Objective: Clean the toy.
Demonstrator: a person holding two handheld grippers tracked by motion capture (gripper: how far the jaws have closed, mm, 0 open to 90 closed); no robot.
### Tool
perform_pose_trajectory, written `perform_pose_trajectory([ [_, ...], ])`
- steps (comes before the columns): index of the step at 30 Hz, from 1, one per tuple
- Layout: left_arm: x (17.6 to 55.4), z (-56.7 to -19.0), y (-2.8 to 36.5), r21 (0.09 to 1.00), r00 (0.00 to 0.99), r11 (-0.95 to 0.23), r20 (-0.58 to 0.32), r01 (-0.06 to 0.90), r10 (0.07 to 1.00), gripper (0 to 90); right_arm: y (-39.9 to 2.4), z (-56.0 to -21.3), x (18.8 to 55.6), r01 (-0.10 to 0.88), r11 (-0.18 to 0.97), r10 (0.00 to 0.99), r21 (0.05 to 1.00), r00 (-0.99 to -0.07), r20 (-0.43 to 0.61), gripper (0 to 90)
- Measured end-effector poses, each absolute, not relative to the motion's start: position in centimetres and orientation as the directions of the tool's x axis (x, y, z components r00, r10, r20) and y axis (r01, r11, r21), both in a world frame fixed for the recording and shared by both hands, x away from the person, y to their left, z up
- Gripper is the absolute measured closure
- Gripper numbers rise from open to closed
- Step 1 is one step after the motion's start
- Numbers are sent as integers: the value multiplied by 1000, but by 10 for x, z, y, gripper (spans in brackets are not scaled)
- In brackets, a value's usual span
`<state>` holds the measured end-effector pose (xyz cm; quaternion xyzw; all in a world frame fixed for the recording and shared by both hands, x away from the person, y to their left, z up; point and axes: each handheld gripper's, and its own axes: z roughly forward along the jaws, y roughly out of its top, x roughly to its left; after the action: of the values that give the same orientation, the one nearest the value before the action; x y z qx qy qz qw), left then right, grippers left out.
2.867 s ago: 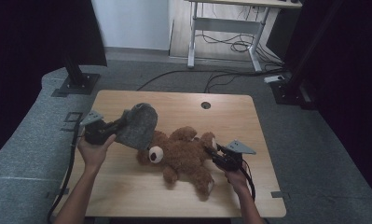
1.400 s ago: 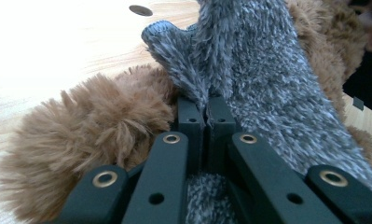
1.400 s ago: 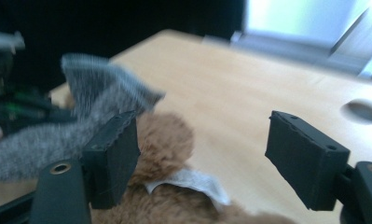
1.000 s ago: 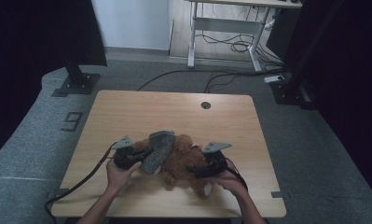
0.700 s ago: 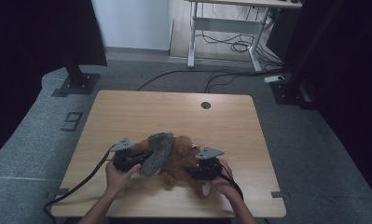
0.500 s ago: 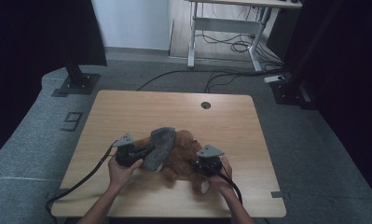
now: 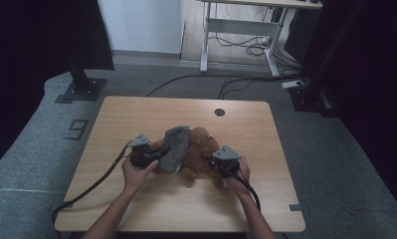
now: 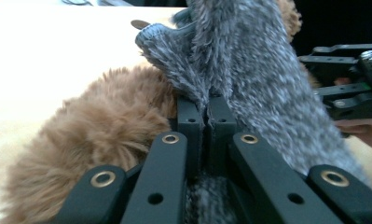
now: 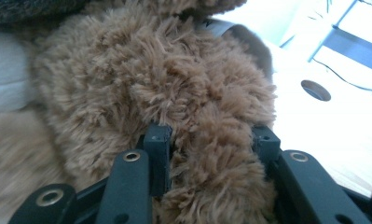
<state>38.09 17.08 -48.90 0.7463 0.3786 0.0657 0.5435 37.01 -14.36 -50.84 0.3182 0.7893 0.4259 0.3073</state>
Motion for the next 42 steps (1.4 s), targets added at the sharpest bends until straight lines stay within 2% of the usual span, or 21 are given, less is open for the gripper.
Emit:
perform_pose_trajectory([
  [4, 366, -466, 178, 883, 722, -114, -291, 455, 628, 860, -147, -516, 345, 186, 438, 731, 880, -642, -229, 605],
  [9, 376, -438, 178, 903, 711, -94, -262, 420, 653, 860, -148, -520, 329, 144, 455, 717, 879, -645, -265, 599],
  [11, 388, -437, 174, 893, 695, -118, -250, 435, 674, 858, -147, -522, 326, 120, 465, 710, 877, -642, -289, 599],
  [15, 411, -459, 163, 822, 666, -172, -296, 542, 685, 858, -149, -523, 326, 108, 463, 705, 880, -646, -292, 597],
  [17, 411, -467, 163, 822, 664, -166, -302, 545, 684, 860, -150, -523, 327, 109, 465, 701, 878, -651, -291, 580],
  [20, 404, -476, 165, 823, 667, -169, -299, 543, 683, 864, -152, -521, 327, 125, 446, 703, 887, -662, -260, 492],
  [23, 395, -483, 169, 831, 672, -151, -311, 536, 672, 867, -155, -512, 329, 161, 418, 701, 894, -684, -204, 367],
  [29, 374, -493, 176, 846, 689, -139, -311, 514, 655, 870, -178, -479, 329, 257, 201, 747, 945, -665, 22, 198],
  [33, 360, -500, 178, 856, 698, -128, -311, 500, 645, 871, -186, -479, 335, 317, 185, 770, 930, -635, 63, 154],
  [37, 348, -502, 181, 860, 704, -123, -314, 495, 637, 871, -175, -494, 330, 358, 262, 691, 896, -718, 84, 217],
  [39, 345, -499, 182, 858, 707, -132, -311, 496, 635, 871, -161, -505, 324, 351, 354, 651, 867, -758, 41, 277],
  [41, 346, -492, 183, 855, 712, -145, -307, 498, 631, 870, -148, -515, 320, 333, 432, 669, 838, -742, -50, 315],
  [42, 347, -485, 183, 856, 716, -151, -302, 494, 630, 869, -147, -517, 321, 334, 430, 681, 839, -730, -59, 348],
])
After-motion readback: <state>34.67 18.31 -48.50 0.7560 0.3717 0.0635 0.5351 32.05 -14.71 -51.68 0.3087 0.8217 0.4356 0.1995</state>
